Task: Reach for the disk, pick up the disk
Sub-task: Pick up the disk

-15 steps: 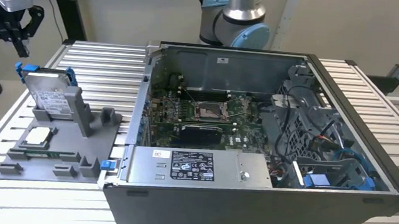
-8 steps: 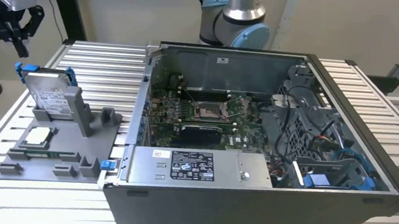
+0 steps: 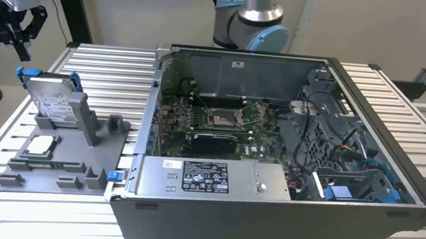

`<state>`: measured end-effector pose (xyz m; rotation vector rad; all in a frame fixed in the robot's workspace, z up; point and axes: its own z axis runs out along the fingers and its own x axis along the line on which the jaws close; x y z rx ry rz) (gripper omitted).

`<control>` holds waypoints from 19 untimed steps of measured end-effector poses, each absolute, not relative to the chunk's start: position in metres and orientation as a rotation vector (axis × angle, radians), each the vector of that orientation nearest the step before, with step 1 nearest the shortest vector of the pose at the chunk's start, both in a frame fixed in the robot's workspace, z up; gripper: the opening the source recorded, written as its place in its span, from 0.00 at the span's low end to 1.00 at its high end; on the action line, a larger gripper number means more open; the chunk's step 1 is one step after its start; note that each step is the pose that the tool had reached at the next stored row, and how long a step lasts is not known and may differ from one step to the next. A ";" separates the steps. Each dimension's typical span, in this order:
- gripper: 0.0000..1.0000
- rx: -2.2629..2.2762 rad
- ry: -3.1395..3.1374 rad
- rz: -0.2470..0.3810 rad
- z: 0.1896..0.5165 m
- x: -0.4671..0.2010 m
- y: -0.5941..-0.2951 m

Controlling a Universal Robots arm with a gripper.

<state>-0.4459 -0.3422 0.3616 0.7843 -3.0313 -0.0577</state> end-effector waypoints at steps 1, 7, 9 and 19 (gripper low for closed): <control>0.00 0.784 -3.031 -0.058 0.362 -0.446 -0.342; 0.00 0.784 -3.031 -0.058 0.362 -0.446 -0.342; 0.00 0.785 -3.031 -0.058 0.362 -0.446 -0.342; 0.00 0.922 -2.991 -0.057 0.362 -0.446 -0.342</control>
